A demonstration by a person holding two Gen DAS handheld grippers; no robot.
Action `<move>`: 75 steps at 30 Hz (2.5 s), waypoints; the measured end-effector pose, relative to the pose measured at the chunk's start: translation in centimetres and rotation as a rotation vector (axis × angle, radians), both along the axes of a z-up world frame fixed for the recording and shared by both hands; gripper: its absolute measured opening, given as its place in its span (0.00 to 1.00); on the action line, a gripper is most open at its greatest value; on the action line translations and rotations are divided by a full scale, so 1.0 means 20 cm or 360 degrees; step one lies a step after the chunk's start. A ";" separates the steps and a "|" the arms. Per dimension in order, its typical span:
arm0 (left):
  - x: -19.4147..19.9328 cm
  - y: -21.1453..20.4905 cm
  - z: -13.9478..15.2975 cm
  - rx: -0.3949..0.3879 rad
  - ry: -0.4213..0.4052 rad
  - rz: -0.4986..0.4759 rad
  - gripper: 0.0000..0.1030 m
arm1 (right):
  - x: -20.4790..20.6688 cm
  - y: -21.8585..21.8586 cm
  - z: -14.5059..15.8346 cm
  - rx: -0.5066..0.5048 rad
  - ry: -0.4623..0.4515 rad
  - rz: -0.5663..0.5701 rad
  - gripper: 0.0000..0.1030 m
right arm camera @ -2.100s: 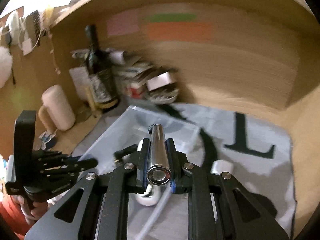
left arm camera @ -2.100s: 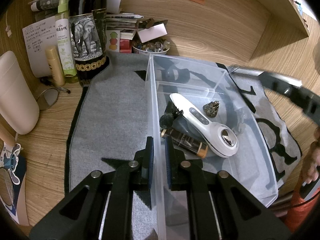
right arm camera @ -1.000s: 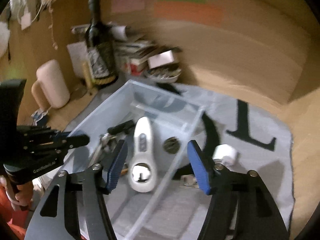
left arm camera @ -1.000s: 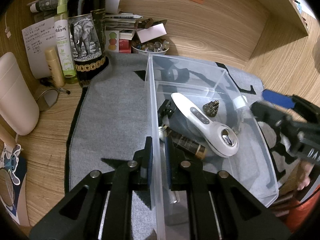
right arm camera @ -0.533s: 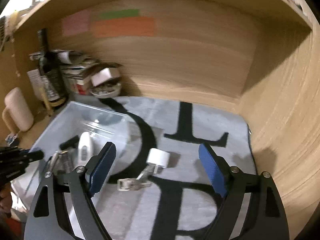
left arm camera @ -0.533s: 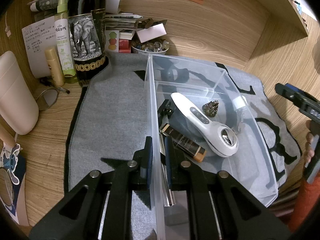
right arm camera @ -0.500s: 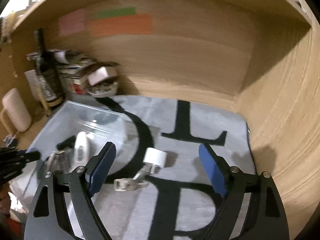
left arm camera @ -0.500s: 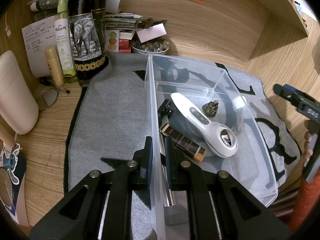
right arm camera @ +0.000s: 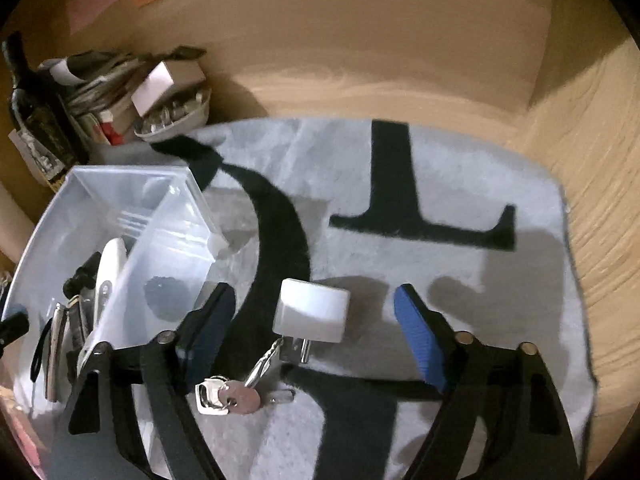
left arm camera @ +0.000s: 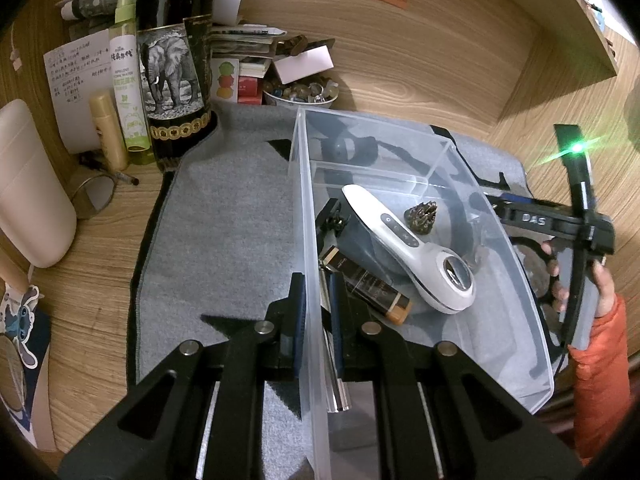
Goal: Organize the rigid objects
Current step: 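Grasp the white plug adapter with the right tool and carry it over the box, then release the plug adapter into the box and move the right tool to the keys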
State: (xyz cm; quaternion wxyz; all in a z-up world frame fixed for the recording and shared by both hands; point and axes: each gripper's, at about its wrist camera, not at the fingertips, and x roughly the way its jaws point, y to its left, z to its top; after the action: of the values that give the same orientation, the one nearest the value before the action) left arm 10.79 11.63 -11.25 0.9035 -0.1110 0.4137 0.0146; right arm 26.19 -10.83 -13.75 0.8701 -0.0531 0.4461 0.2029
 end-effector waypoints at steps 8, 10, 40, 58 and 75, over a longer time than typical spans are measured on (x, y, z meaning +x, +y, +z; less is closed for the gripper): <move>0.00 0.00 0.00 0.0001 0.0000 0.0004 0.10 | 0.02 0.00 -0.08 0.0020 0.0082 0.0031 0.35; 0.00 0.00 0.00 0.0009 0.0000 0.0005 0.10 | 0.01 0.00 -0.07 0.0013 0.0062 0.0031 0.35; 0.01 -0.01 -0.01 0.0037 0.0002 0.0001 0.10 | -0.44 0.27 0.44 0.0089 -0.0444 0.0395 0.35; 0.01 -0.01 0.00 0.0025 -0.0002 0.0004 0.10 | -0.41 0.57 0.15 -0.0062 -0.0094 0.0670 0.35; 0.01 -0.01 0.00 0.0021 -0.0002 0.0005 0.10 | -0.38 0.43 0.30 0.0000 -0.0207 0.0570 0.45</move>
State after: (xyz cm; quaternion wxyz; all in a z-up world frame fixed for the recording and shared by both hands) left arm 10.99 11.38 -11.30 0.9044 -0.1058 0.4129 0.0187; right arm 18.58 -2.23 -7.77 0.8471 -0.1446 0.3723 0.3507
